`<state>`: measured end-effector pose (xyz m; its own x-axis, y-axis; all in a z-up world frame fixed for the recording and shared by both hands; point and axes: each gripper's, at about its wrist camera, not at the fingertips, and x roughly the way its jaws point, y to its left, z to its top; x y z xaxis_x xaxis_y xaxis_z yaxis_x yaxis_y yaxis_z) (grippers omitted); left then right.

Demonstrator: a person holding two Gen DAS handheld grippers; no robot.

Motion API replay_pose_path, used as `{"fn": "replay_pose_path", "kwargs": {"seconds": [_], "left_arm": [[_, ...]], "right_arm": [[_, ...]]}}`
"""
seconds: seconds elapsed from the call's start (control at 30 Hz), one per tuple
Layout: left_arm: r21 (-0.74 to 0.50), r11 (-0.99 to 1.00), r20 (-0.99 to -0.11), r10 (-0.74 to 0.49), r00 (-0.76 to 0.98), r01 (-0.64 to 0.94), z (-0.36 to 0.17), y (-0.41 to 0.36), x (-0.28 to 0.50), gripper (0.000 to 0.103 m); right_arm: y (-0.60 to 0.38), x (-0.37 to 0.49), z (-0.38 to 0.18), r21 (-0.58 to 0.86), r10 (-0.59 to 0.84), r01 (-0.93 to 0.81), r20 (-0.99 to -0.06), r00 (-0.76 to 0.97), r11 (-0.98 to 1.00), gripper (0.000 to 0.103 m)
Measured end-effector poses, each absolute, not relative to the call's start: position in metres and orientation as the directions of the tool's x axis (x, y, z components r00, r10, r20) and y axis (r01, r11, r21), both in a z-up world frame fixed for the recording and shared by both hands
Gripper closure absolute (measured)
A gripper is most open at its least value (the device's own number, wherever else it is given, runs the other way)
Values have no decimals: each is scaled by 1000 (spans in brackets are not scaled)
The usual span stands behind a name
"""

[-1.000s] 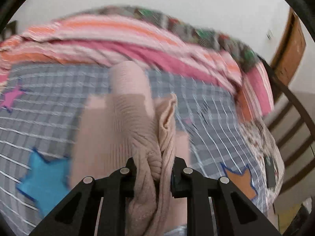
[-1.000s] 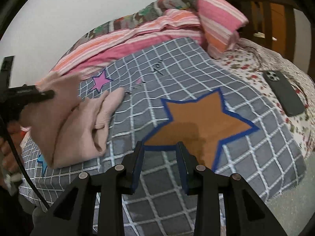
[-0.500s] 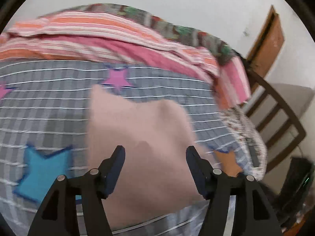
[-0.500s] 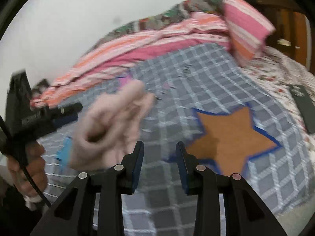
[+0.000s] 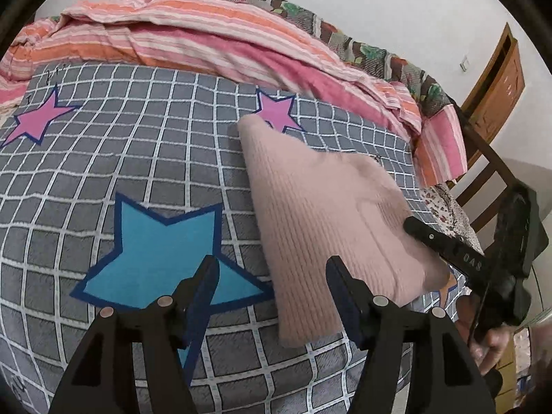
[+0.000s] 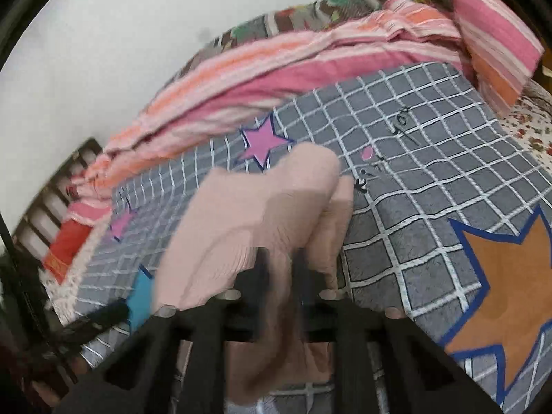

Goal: Fold small clothes

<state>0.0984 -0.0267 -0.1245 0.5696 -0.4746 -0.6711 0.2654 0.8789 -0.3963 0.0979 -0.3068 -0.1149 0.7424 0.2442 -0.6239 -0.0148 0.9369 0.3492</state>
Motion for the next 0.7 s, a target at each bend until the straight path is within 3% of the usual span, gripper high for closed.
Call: {"fn": "replay_pose_path", "kwargs": {"seconds": [0.1,0.2,0.27,0.3,0.33,0.4,0.5,0.7], "left_arm": [[-384,876,-659,-482,578,292,-124,-26,96,41],[-384,872,-661,-489,569,304,-127,-28,99,41],[-389,868,-664,-496,560,307,-129,-28,102,41],[-392,866,-659,-500,561,311,-129,-28,102,41],[-394,863,-653,-505,565,316,-128,-27,102,41],[-392,861,-643,-508,573,324,-127,-25,104,41],[-401,856,-622,-515,590,326,-123,-18,107,41],[-433,847,-589,-525,615,308,-120,2,113,41]], "right_arm": [[-316,76,-116,327,234,-56,-537,810,943,93],[-332,82,-150,380,226,42,-632,742,924,93],[-338,80,-156,410,244,45,-623,743,911,90],[-342,78,-152,425,254,41,-612,749,904,81],[-344,78,-148,440,265,37,-604,752,897,66],[-349,84,-141,461,282,23,-580,764,887,53],[-350,105,-142,475,302,24,-596,744,880,47],[-348,153,-172,618,470,19,-618,630,786,34]]}}
